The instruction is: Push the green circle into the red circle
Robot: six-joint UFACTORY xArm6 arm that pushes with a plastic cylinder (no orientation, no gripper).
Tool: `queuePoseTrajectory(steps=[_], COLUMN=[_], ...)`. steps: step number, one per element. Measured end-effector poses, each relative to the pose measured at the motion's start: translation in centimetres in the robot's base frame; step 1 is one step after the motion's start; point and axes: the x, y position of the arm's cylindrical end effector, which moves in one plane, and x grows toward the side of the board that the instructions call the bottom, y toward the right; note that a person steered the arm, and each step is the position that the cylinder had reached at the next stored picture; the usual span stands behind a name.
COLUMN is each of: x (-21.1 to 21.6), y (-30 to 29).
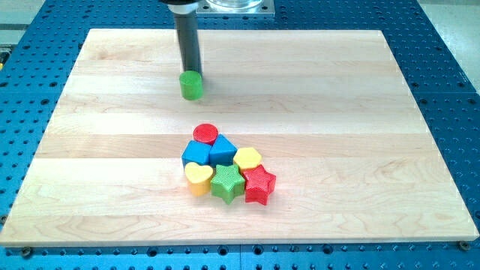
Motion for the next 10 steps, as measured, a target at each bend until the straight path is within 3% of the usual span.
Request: queuePoseTrajectory(steps=[1, 3, 4, 5, 6, 7, 8, 9, 10], x=[3.5, -1.0, 4.0, 7.5, 7.3, 4.3, 4.4, 8.8, 9.0], y=[3.9, 1.3, -3.7, -2.5, -1.5, -1.4, 2.1, 2.2, 2.7])
